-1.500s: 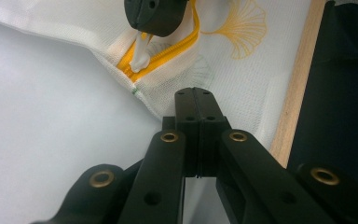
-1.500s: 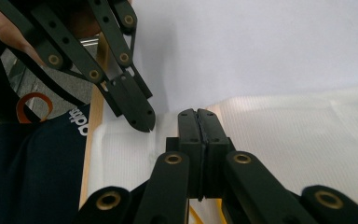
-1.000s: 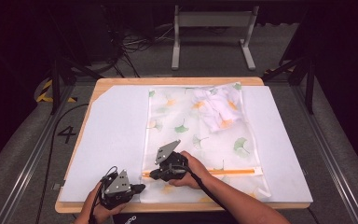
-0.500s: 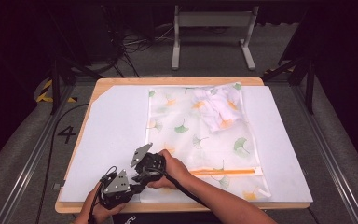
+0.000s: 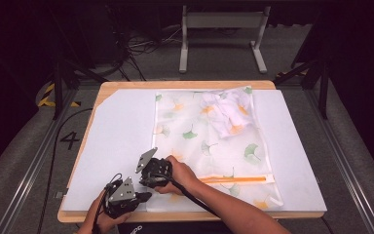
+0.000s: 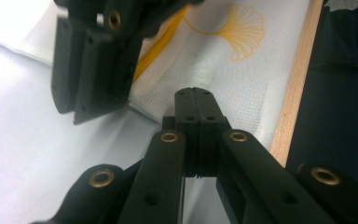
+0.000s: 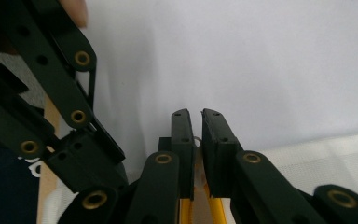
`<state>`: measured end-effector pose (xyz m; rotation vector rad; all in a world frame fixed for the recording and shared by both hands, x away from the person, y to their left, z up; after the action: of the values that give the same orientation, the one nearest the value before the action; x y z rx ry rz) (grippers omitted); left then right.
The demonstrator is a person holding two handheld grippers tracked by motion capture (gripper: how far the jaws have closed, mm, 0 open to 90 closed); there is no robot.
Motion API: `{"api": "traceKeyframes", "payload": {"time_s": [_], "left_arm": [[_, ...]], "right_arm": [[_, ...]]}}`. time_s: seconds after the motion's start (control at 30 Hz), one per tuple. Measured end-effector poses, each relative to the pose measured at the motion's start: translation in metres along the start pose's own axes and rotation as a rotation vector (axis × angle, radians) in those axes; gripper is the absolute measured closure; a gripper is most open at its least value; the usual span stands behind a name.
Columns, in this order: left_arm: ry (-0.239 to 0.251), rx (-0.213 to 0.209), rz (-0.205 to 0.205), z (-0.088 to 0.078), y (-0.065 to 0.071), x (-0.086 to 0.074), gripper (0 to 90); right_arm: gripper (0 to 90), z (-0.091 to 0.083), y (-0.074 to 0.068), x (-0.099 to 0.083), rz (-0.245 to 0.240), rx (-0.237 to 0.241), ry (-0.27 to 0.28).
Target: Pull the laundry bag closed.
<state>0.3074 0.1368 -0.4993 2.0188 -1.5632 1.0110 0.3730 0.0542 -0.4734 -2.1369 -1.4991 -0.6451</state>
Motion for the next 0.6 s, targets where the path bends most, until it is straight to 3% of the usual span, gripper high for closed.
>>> {"api": "traceKeyframes", "payload": {"time_s": [0.3,0.6], "left_arm": [[-0.003,0.003,-0.003,0.000,0.000,0.000,90.0],[-0.001,0.002,-0.006,0.000,0.000,0.000,90.0]], "right_arm": [[84.0,-0.024,0.001,-0.006,0.000,0.023,0.057],[85.4,-0.031,0.008,-0.026,0.012,0.029,0.047]]}}
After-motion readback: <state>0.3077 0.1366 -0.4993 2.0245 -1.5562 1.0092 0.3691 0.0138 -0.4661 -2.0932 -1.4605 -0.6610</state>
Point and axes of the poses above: each handheld gripper's, and its own axes: z roughly forward along the jaws, x roughly out of its top, y roughly to its right, the point moved 6 cm from there along z, roughly forward along the jaws, and after that the axes turned 10 degrees about z, right-handed, at the moved point
